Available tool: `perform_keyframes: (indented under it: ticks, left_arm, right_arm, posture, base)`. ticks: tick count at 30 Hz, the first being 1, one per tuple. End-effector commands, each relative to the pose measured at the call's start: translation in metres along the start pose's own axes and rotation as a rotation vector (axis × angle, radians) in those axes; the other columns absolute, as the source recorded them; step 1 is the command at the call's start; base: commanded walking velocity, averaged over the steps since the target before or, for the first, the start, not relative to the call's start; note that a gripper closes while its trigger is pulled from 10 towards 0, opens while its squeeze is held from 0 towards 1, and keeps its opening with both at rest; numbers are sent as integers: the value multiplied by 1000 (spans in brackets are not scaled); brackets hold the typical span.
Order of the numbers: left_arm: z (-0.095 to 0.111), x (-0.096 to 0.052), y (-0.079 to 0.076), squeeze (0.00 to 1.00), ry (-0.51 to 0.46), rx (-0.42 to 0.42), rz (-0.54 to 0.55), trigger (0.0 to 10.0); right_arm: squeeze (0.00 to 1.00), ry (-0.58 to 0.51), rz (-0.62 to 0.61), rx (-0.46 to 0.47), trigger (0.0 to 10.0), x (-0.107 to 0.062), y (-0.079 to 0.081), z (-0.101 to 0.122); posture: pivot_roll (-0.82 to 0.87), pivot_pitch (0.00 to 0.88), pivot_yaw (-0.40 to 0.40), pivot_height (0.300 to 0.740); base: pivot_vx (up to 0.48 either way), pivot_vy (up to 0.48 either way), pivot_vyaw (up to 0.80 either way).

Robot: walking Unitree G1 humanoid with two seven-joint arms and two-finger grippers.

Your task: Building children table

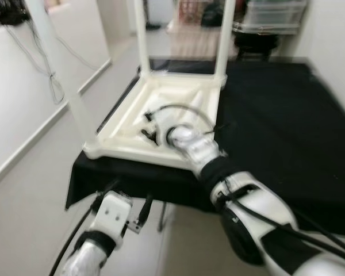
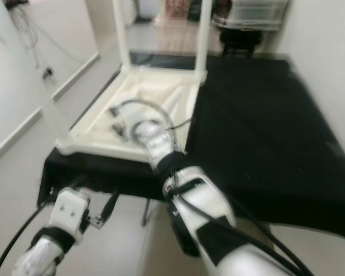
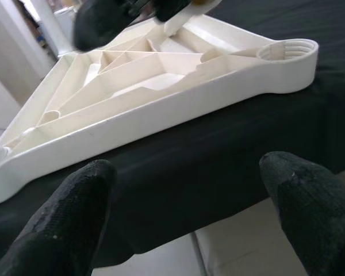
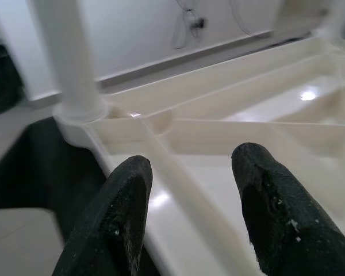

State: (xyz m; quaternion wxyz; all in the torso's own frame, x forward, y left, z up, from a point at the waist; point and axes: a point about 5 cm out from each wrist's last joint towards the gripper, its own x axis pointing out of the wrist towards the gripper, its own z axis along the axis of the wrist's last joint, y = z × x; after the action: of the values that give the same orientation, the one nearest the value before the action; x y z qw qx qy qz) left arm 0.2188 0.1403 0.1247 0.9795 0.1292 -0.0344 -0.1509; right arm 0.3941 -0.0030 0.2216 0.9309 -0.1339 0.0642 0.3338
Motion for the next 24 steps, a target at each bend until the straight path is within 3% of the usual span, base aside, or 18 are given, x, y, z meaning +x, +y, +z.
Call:
perform_keyframes:
  ticks: [1,2,4,6,10,12,13,16,24]
  left_arm:
    - [-3,-3,3,0,16,3,8,10000]
    - [-3,-3,3,0,16,3,8,10000]
    - [-3,-3,4,0,16,7,5,10000]
    - [-3,-3,4,0,16,7,5,10000]
    - [-2,-2,6,0,14,16,8,10000]
    - [-1,-1,9,0,12,10,23,10000]
    - [-1,2,13,0,13,8,44,10000]
    - [-1,4,15,0,12,10,47,10000]
    - [-1,6,16,0,14,15,36,10000]
  right_arm:
    - [0,-68,96,12,10000,0,8,6]
    - [0,-68,96,12,10000,0,8,6]
    - [0,-153,284,60,10000,-7,20,10]
    - [0,-153,284,60,10000,-7,20,10]
    - [0,-226,440,97,10000,-26,30,-2]
    - [0,-259,451,111,10000,-32,31,-7]
    - [0,-308,466,97,10000,-47,33,-19]
    - [0,-306,493,63,10000,-57,36,-31]
    - [0,-262,490,47,10000,-69,32,-42]
  posture:
    - [41,120,19,740]
    - [41,120,19,740]
    - [39,119,24,740]
    - [39,119,24,740]
    - [38,116,28,740]
    - [38,115,30,740]
    - [33,115,35,740]
    - [27,116,40,740]
    - [20,114,47,740]
  base:
    - [0,0,0]
    - [0,0,0]
    - [0,0,0]
    - [0,0,0]
    - [0,0,0]
    - [0,0,0]
    - [0,0,0]
    - [0,0,0]
    - [0,0,0]
